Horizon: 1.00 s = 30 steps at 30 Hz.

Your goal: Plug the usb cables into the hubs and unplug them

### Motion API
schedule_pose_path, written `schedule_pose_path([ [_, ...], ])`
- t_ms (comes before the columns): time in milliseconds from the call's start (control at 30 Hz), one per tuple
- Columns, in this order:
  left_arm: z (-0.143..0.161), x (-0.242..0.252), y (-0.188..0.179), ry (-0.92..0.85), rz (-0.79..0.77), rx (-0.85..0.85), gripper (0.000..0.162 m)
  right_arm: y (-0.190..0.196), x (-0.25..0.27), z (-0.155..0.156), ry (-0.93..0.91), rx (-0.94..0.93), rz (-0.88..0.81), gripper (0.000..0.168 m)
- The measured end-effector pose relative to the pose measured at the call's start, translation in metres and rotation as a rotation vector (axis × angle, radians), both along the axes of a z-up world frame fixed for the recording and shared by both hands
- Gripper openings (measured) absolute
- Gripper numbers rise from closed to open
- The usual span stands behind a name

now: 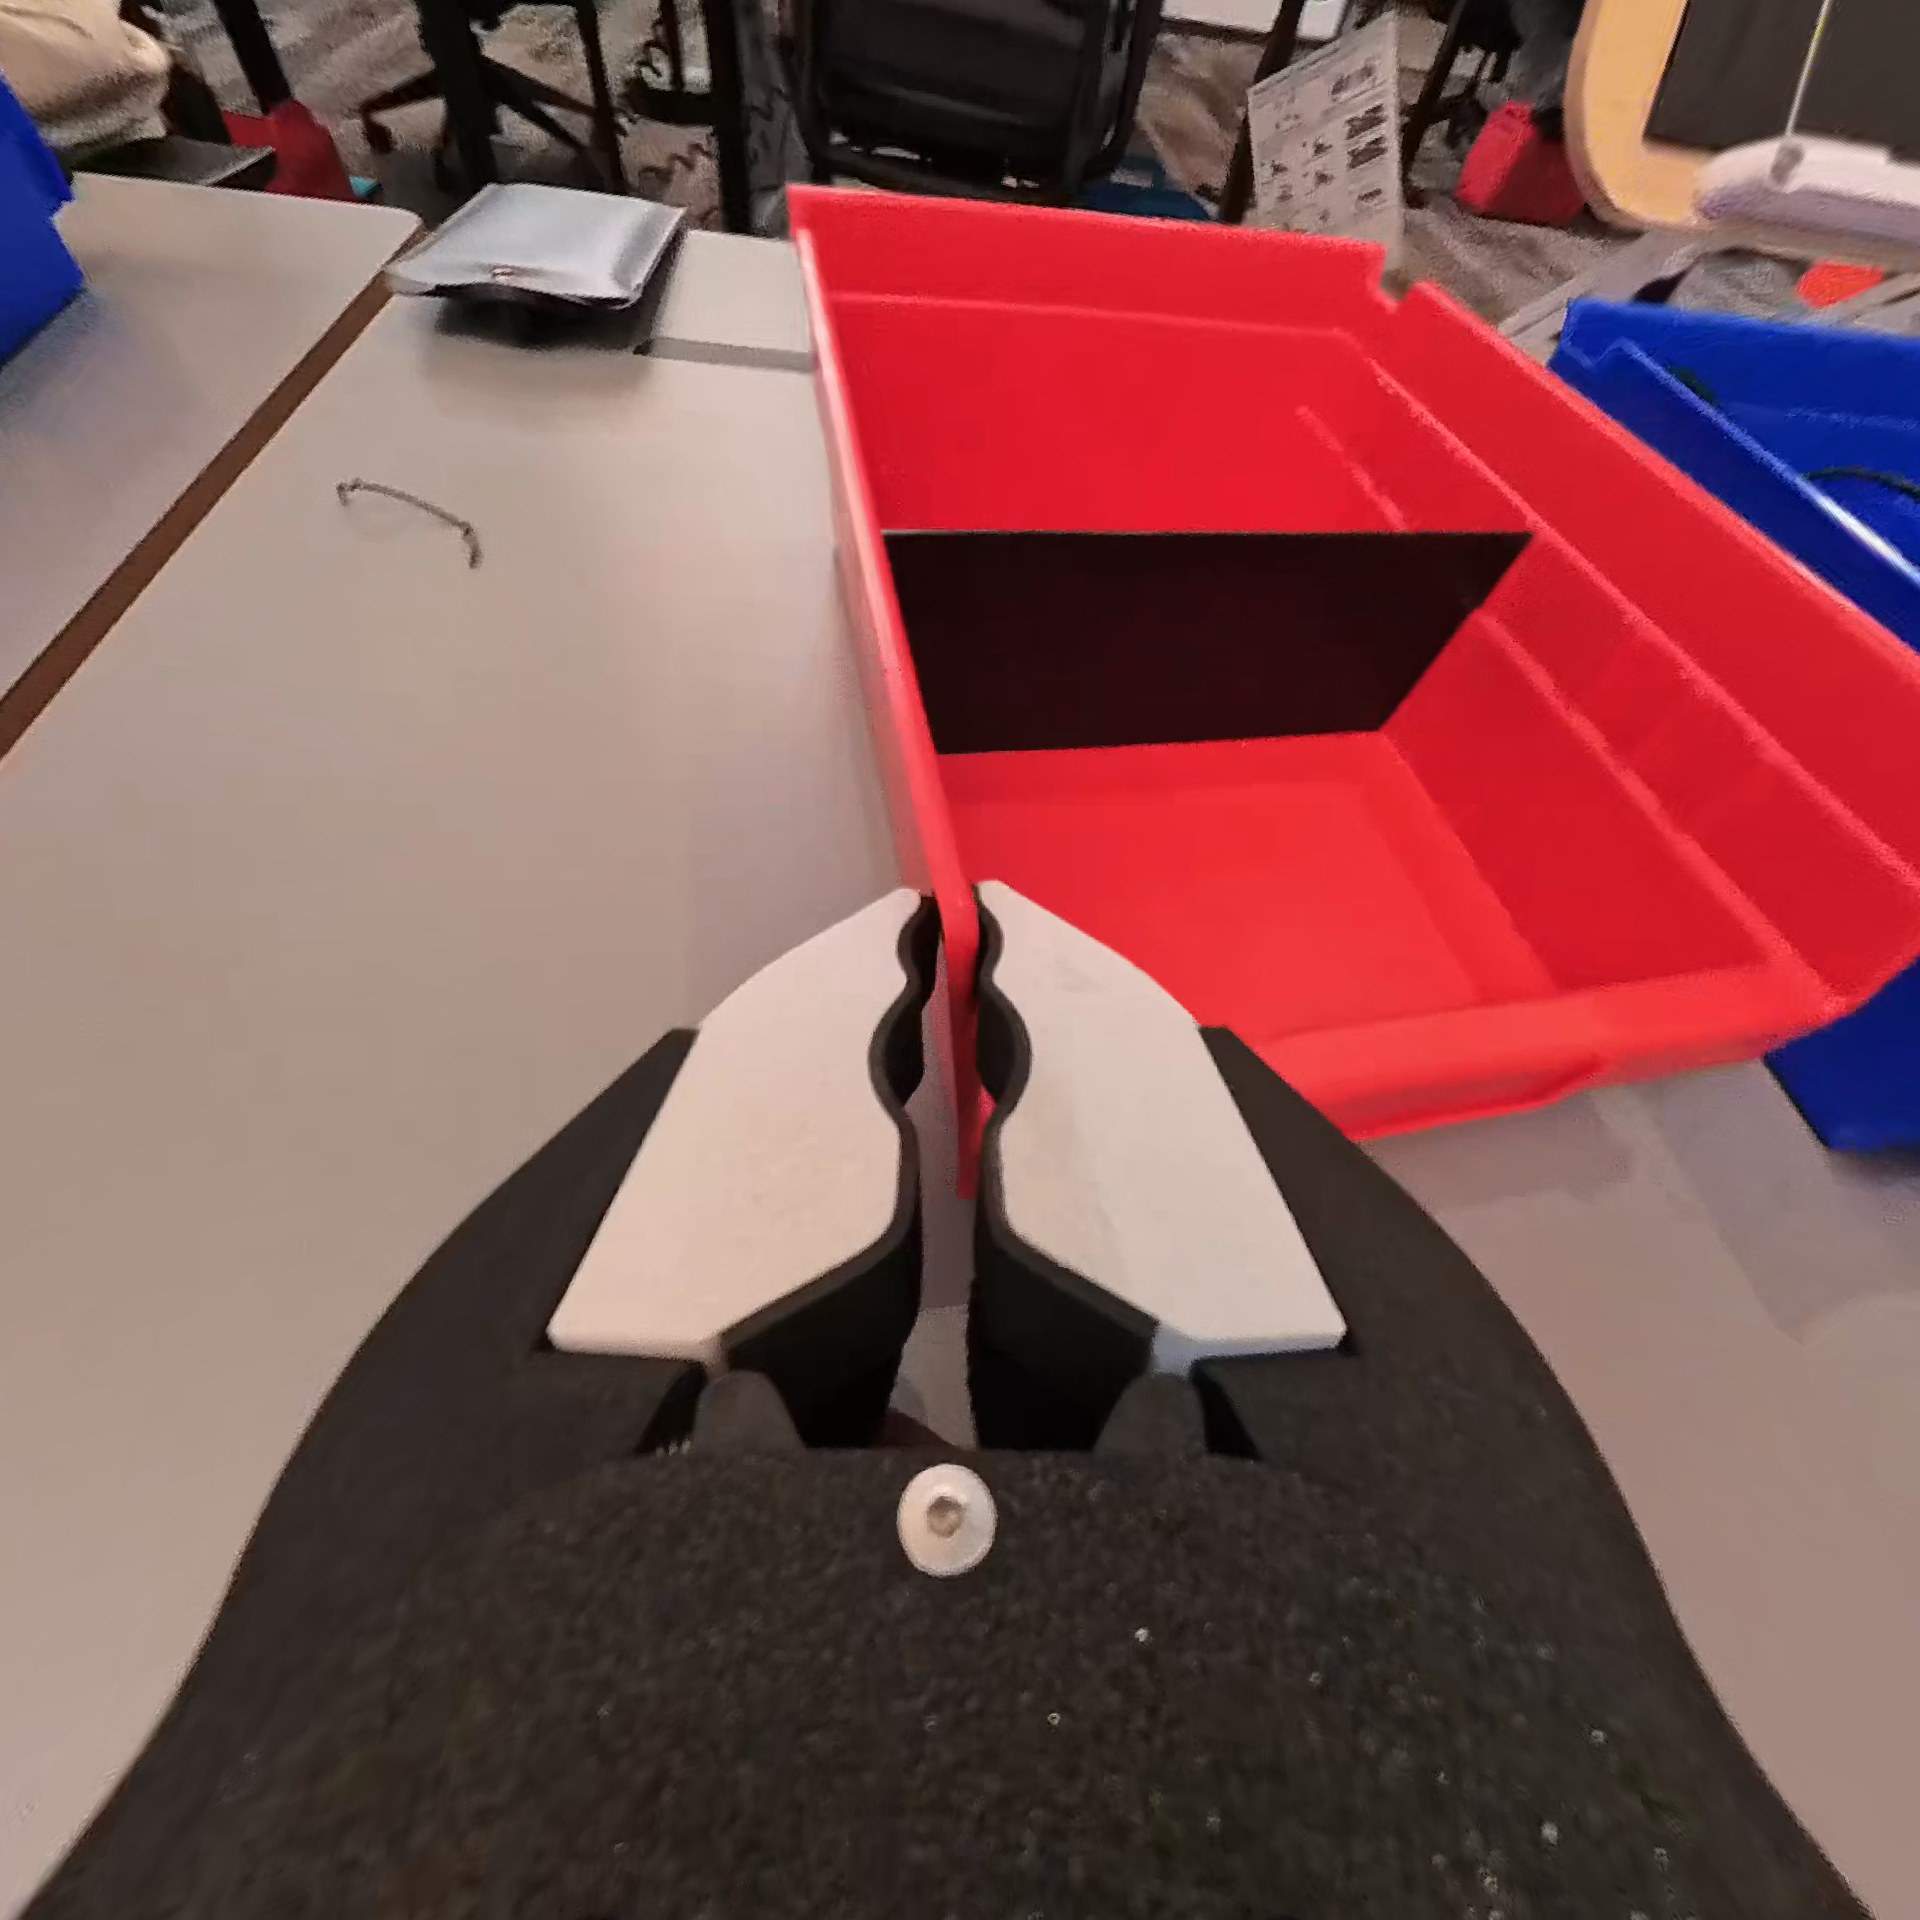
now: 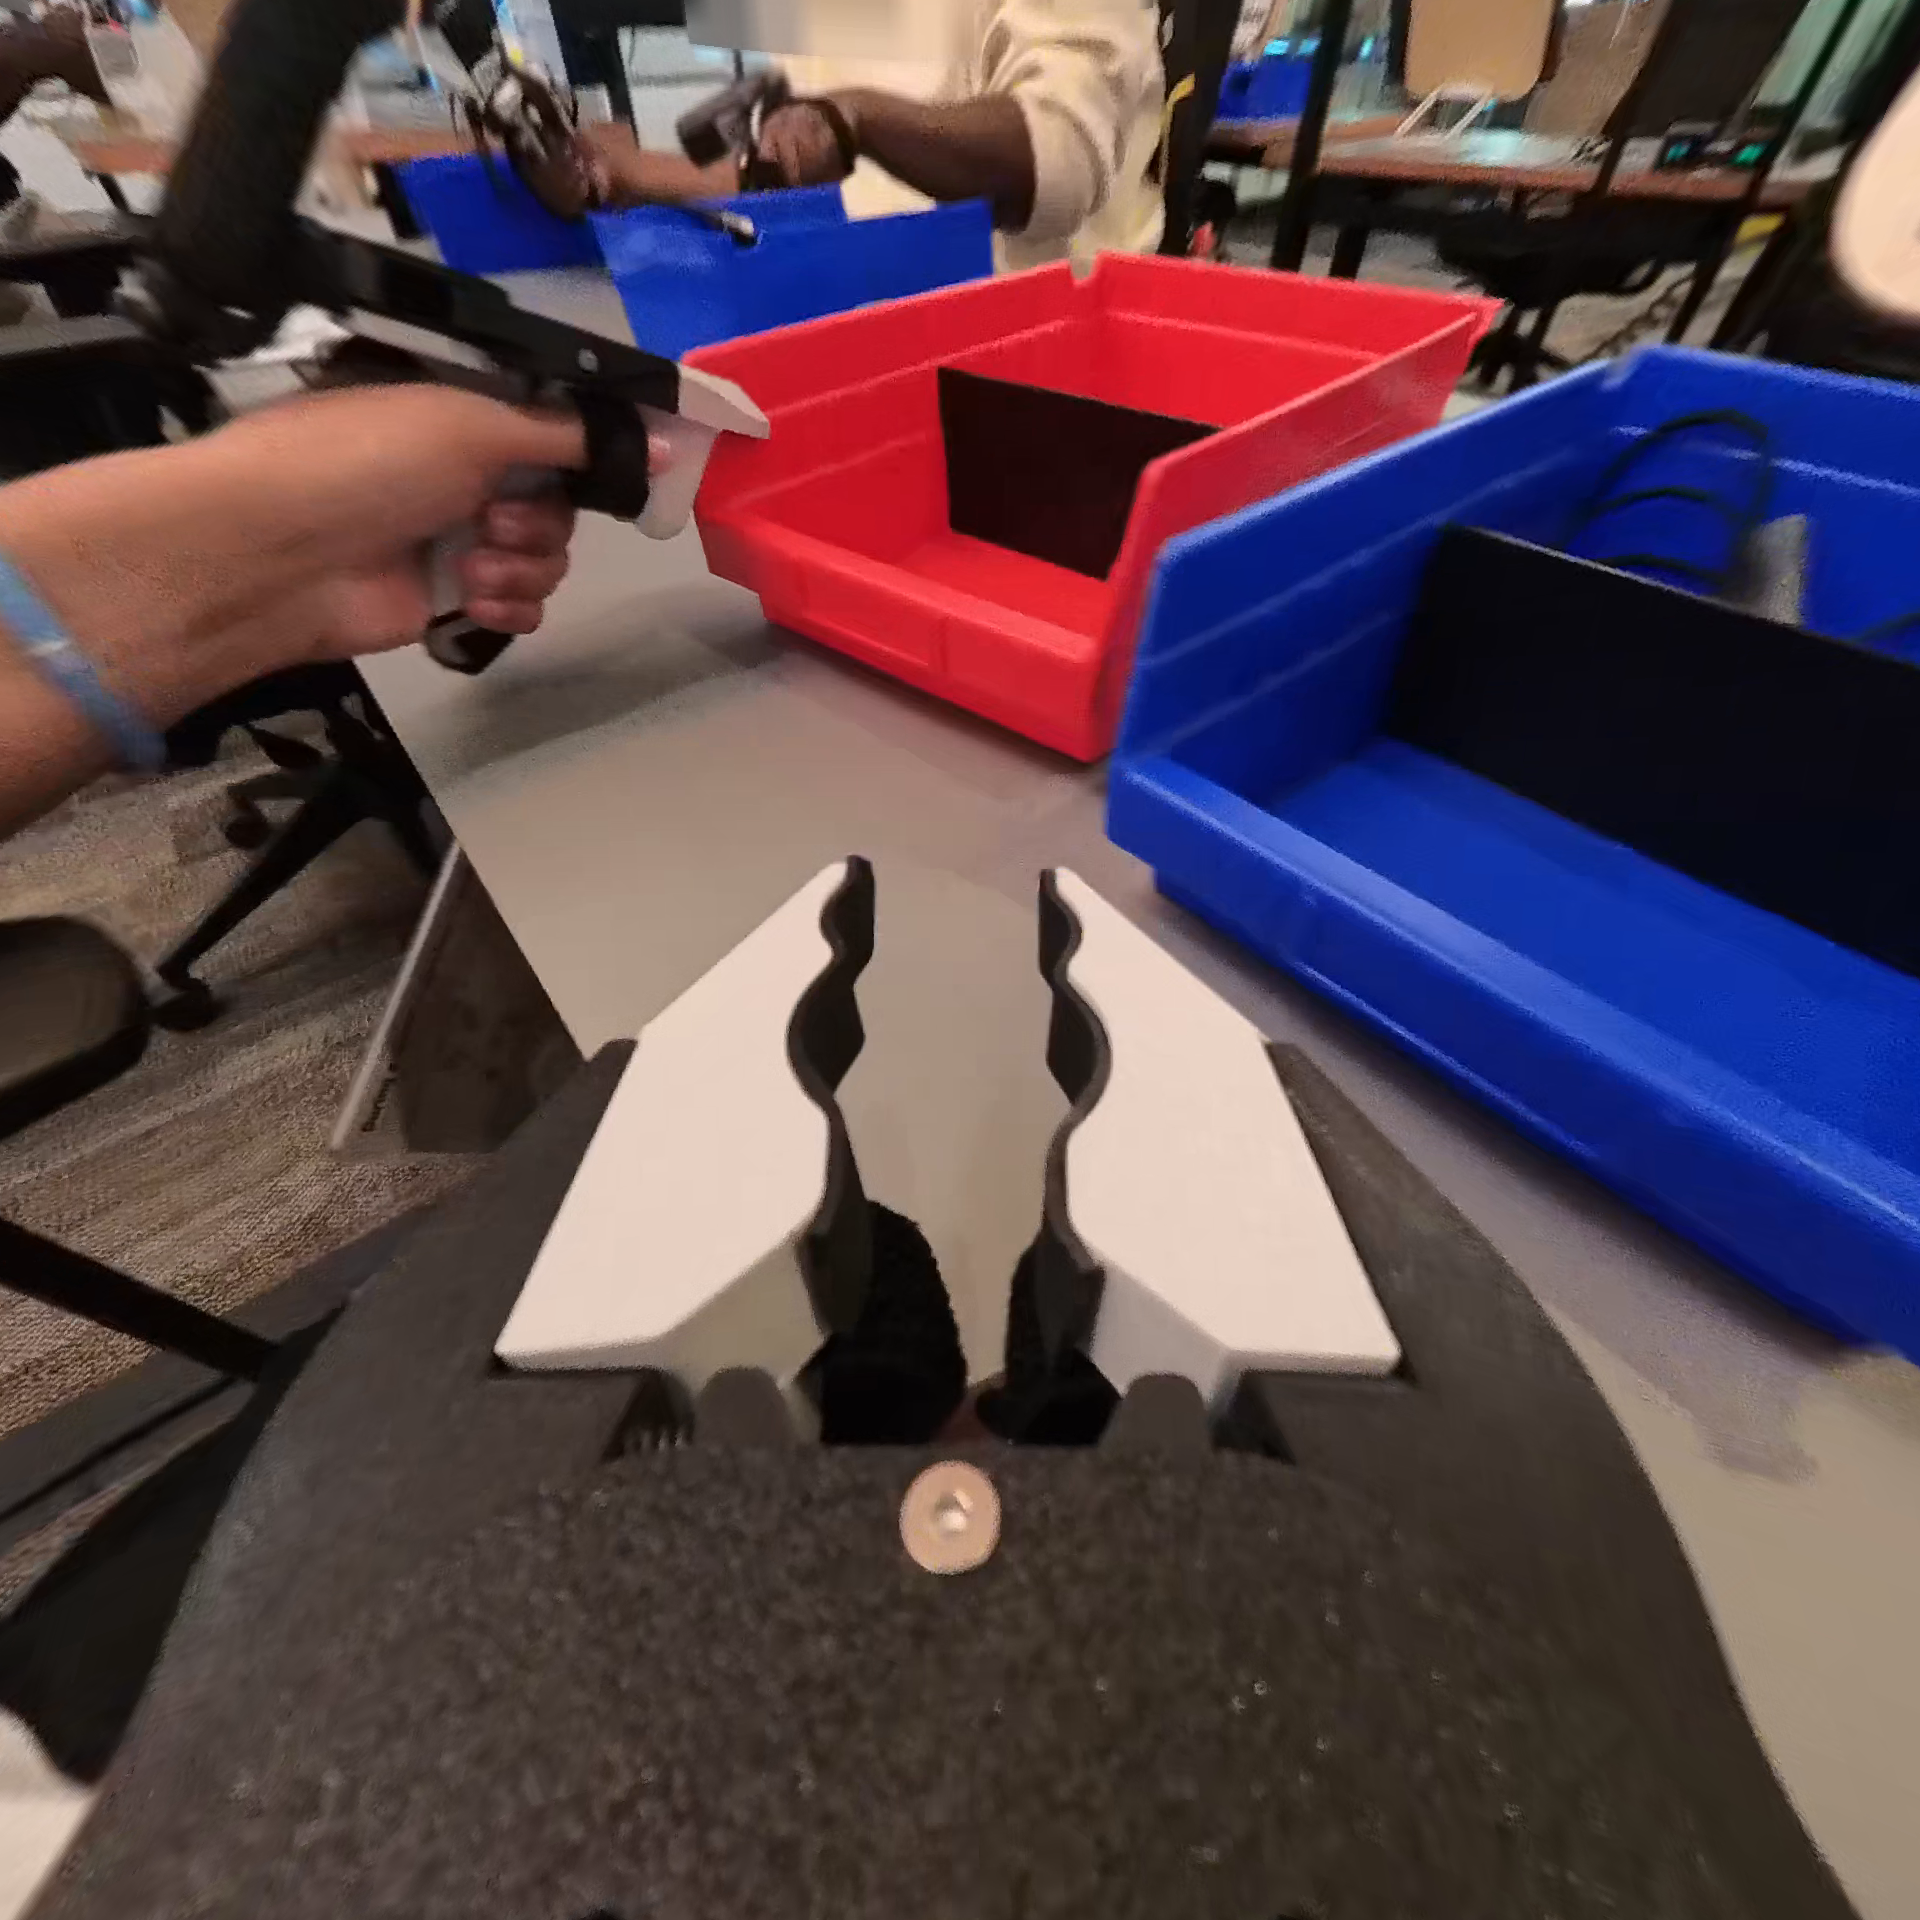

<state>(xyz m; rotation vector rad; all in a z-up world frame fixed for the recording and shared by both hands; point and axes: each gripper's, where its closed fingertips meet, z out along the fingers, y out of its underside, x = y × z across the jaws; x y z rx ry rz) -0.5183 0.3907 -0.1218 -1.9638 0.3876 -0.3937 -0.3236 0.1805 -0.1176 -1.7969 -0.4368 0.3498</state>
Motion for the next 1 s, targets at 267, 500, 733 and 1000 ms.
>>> schedule_pose_path([
  [267,-0.001,-0.030,-0.084,0.101,0.181,-0.038,0.005,0.095,-0.048,0.000,-0.047,-0.095,-0.262,0.052],
  [500,0.019,-0.048,-0.134,0.121,0.222,0.086,0.005,0.109,-0.054,-0.002,-0.045,-0.160,-0.319,0.004],
  [733,0.097,-0.047,-0.181,0.102,0.321,0.351,0.005,0.079,-0.053,0.095,-0.046,0.132,-0.269,0.003],
  [1000,0.199,0.075,-0.189,-0.012,0.171,0.579,0.006,0.029,0.086,0.212,-0.034,0.405,-0.490,0.002],
])
